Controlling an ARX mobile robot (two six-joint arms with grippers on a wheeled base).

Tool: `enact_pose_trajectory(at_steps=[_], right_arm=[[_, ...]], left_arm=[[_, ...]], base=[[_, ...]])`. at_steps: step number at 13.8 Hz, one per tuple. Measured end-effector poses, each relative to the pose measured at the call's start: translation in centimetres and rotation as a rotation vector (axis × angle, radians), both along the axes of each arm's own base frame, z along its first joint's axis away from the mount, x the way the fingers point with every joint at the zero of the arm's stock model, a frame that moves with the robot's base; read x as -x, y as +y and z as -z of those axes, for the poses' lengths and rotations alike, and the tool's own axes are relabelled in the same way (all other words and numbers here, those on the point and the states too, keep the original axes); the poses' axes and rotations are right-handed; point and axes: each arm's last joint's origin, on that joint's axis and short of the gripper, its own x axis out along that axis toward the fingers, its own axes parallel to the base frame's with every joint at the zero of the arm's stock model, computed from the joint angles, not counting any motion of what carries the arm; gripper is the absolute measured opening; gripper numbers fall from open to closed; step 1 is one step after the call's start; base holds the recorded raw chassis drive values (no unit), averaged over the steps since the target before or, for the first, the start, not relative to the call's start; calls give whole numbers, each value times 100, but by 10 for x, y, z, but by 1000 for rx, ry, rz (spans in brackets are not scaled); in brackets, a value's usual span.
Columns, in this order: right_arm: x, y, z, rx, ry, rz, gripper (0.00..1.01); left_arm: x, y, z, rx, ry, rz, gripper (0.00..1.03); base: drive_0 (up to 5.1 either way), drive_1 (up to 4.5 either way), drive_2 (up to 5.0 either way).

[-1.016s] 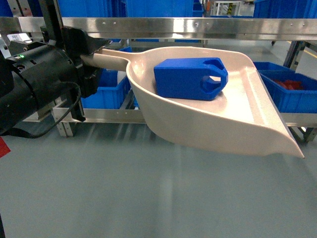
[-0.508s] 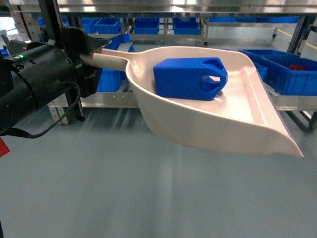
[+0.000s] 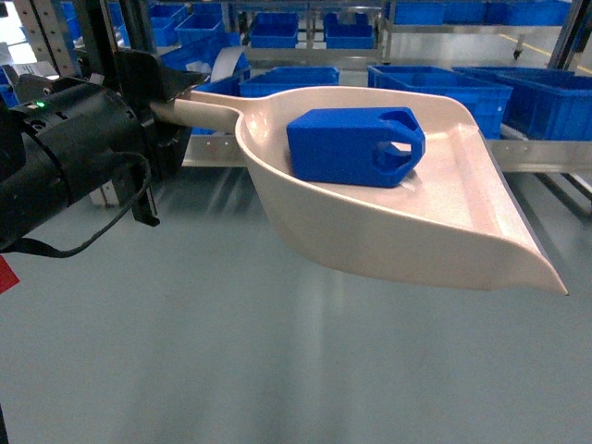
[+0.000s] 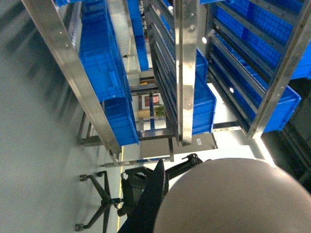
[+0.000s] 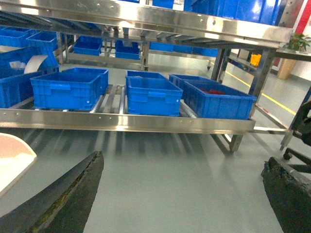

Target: Place part in tray to right shelf

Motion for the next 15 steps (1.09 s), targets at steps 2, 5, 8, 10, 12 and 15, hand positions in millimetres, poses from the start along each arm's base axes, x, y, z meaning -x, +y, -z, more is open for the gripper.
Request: enact_pose_trajectory(at_steps=[2, 5, 8, 10, 12, 15], right_arm=[[0, 0, 0, 0, 1, 0, 98], [0, 0, 0, 0, 2, 0, 98], [0, 0, 0, 0, 1, 0, 98], [0, 0, 1, 0, 7, 0, 98], [0, 0, 1, 0, 5, 0, 98], [0, 0, 1, 0, 3, 0, 98]], left_arm=[[0, 0, 0, -1, 1, -1, 12], [0, 0, 0, 0, 0, -1, 12], [0, 0, 0, 0, 0, -1, 12], [0, 0, 1, -4, 7, -3, 12], [0, 0, 1, -3, 3, -3, 12], [0, 0, 0, -3, 1, -3, 12]], base=[[0, 0, 0], [0, 0, 0], [0, 0, 0], [0, 0, 0], [0, 0, 0], [0, 0, 0]])
